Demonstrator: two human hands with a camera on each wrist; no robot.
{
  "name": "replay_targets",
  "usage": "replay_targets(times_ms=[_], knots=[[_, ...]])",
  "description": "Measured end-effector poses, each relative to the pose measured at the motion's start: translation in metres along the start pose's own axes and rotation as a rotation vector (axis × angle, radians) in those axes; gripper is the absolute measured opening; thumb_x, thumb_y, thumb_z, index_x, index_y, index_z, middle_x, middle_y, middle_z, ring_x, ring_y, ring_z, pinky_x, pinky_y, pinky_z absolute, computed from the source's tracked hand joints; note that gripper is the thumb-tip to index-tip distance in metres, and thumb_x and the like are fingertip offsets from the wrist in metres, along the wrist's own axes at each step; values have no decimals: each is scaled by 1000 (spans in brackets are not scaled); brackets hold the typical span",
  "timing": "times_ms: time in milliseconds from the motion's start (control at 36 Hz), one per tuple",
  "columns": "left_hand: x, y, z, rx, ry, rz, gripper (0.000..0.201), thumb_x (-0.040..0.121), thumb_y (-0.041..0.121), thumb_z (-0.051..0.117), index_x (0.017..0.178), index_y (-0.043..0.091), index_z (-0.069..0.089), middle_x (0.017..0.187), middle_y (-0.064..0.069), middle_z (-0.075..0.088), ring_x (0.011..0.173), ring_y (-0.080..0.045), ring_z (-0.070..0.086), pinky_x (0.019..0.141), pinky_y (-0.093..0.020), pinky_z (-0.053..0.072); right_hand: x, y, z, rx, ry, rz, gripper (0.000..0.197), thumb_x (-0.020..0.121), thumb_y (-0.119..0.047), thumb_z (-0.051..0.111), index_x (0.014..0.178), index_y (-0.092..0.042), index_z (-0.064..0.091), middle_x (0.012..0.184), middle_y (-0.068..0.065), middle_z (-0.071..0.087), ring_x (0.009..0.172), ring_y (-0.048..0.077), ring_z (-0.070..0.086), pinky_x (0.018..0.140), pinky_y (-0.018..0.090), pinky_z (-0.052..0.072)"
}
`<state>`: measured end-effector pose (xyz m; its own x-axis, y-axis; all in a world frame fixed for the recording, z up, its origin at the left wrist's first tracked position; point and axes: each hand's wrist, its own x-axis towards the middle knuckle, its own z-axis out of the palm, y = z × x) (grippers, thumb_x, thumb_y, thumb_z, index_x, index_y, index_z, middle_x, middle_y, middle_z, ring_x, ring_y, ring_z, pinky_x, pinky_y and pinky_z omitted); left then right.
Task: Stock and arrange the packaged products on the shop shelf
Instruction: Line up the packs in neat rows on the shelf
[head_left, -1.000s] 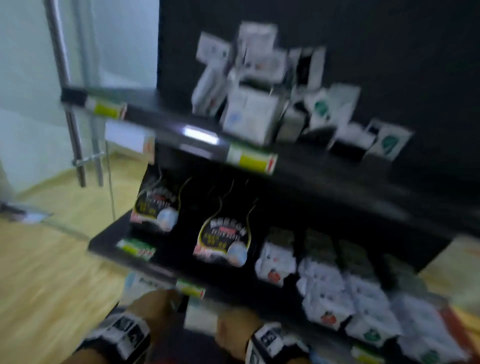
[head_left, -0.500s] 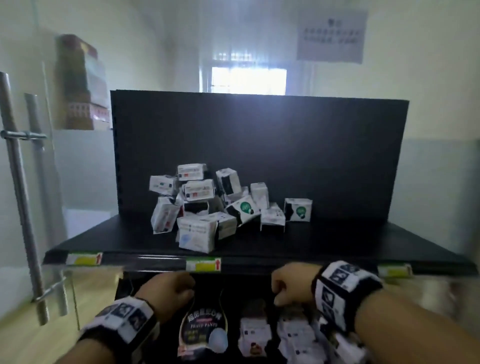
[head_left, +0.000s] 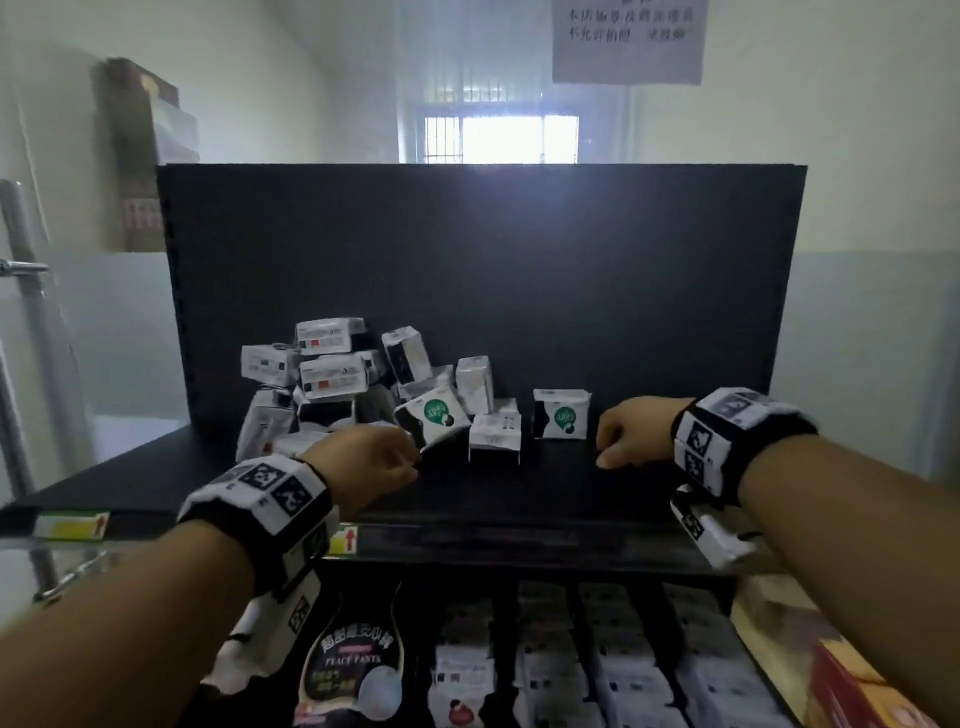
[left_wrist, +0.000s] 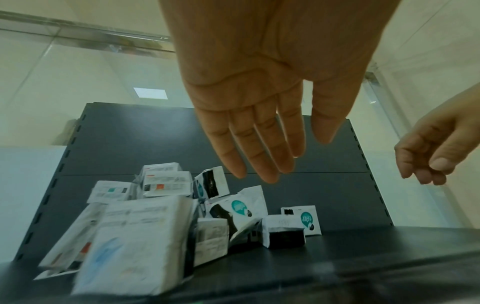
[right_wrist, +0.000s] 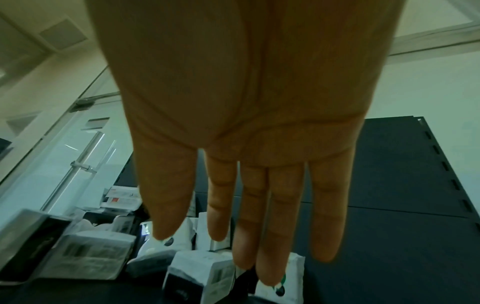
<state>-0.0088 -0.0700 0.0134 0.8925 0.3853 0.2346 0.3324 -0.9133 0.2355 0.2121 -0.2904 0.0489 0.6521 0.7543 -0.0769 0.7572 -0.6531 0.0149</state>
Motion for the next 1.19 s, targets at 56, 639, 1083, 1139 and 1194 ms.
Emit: replay_targets(times_ms=[56,639,1083,1139,1194], knots=[[21,15,5,2,7,-13,25,90,34,59,114,27,64,109,7,64,96,-10,59,82,-20,45,20,20,-7,-3,16,-35,34,92,-37,61,117,-15,65,75,-10,57,80,14,57,72,26,44],[214,100,69,257,-249,-330,53,85,49,62,133,29,49,136,2,51,124,-18,48,102,-28,37,213,162,-14,85,64,-245,32,90,-35,64,116,-16,63,121,3,62,108,19,58,90,30,46],[267,65,73,307,-234,-337,52,86,47,61,130,22,52,131,1,54,120,-20,50,99,-29,40,285,125,0,1,57,-186,59,85,-42,68,135,-19,48,134,8,49,116,26,55,94,34,48],[272,58,71,277,-229,-347,52,86,47,61,130,22,51,131,2,54,120,-19,50,100,-29,40,293,123,1,10,41,-154,65,84,-46,68,138,-18,45,136,10,47,117,28,54,96,36,47],[277,51,70,267,-225,-345,51,86,48,61,129,22,51,131,1,55,120,-19,51,98,-28,40,300,120,3,18,29,-132,69,83,-49,69,138,-16,44,135,11,48,116,29,55,97,38,48]])
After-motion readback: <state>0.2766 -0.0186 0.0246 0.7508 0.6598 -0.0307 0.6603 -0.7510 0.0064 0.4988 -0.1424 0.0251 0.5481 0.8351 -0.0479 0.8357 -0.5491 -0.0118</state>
